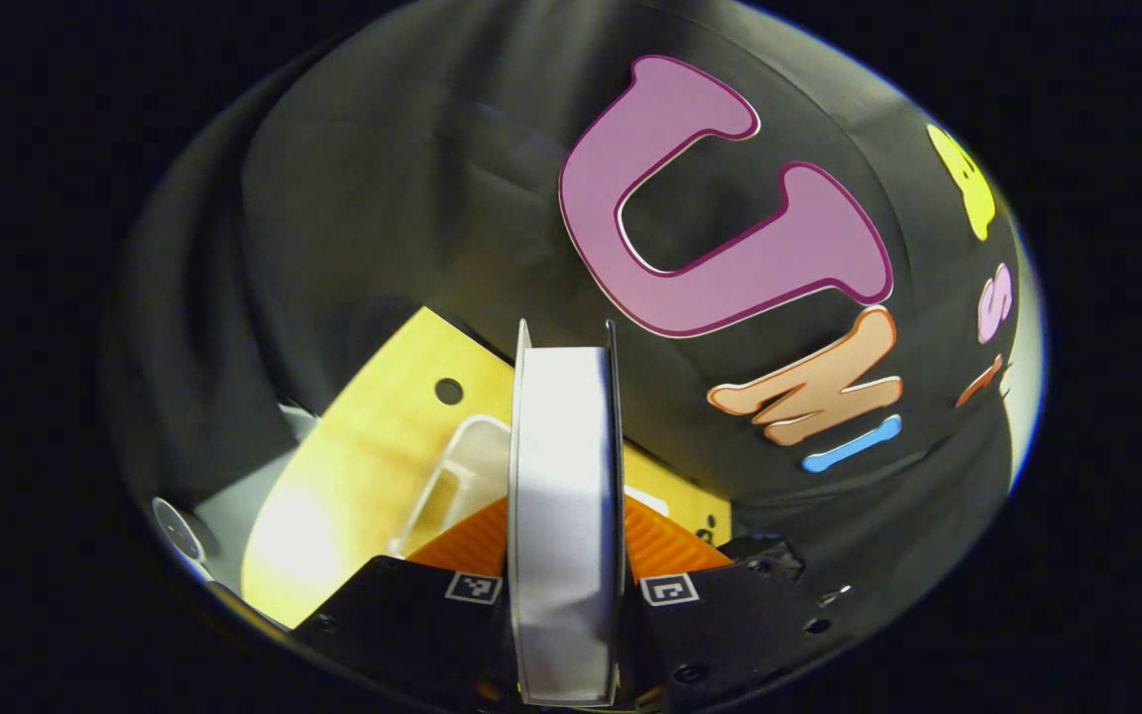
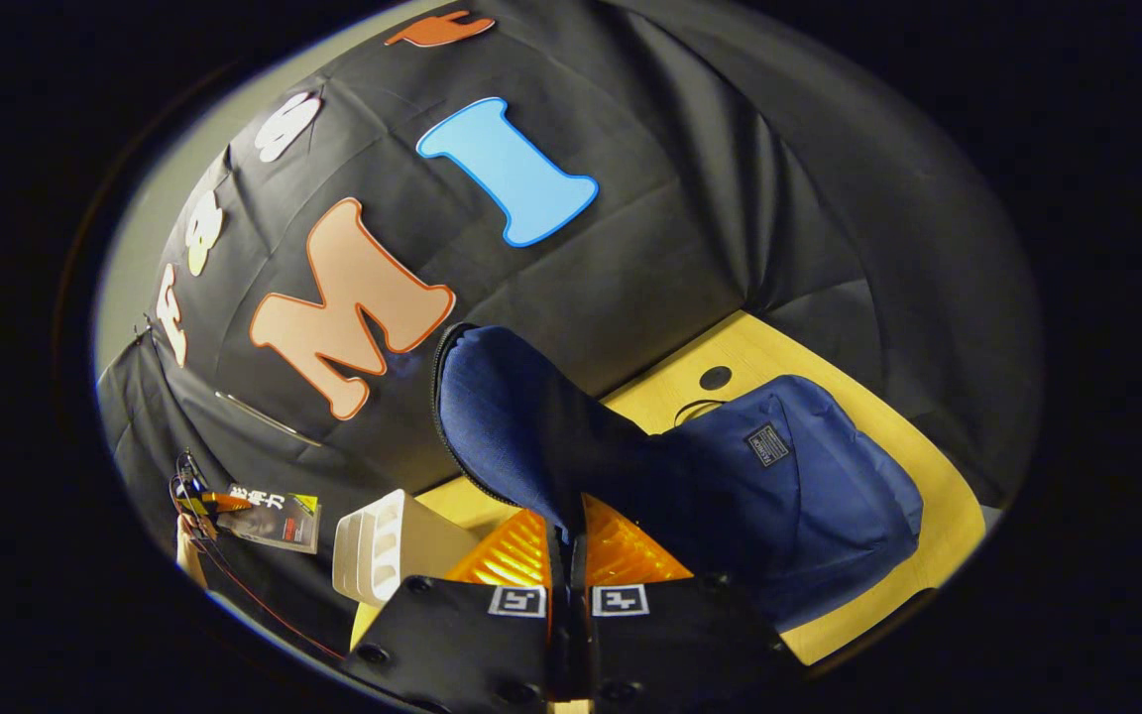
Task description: Open the schoolbag, grab two books from the bookshelf and put them into the schoolbag.
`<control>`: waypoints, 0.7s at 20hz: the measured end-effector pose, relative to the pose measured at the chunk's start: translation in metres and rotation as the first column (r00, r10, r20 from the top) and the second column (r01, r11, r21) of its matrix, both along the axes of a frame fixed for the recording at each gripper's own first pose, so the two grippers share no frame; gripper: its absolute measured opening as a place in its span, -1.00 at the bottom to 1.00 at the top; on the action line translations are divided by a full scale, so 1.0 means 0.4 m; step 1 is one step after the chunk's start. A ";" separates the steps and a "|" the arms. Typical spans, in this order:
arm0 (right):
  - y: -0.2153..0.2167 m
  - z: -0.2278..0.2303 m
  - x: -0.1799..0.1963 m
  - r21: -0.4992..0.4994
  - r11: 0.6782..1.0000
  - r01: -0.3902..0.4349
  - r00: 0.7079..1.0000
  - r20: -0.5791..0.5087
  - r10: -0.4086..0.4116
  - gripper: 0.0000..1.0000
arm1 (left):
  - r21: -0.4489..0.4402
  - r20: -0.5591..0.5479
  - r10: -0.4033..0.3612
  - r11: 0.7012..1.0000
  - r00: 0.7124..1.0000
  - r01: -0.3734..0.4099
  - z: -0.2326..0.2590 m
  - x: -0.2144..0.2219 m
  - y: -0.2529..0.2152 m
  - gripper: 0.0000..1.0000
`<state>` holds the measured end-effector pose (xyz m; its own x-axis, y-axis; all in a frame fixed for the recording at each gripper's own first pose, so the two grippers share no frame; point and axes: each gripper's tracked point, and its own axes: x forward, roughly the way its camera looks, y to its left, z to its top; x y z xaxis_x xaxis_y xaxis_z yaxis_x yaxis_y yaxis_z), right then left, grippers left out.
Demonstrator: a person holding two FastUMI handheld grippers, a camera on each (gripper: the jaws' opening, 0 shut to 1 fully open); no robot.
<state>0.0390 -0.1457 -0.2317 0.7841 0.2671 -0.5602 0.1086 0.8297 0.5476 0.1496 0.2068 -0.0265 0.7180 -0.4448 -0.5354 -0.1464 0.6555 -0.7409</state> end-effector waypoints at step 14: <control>0.004 0.001 -0.004 0.013 0.999 -0.030 1.000 -0.002 0.030 -0.91 | -0.215 0.053 -0.214 0.951 0.975 0.221 -0.071 0.029 -0.496 -0.28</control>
<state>0.0374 -0.1442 -0.2312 0.7744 0.2977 -0.5583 0.0853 0.8252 0.5583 0.1610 0.0084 -0.0550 0.6042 -0.6956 -0.3887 0.0050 0.4911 -0.8711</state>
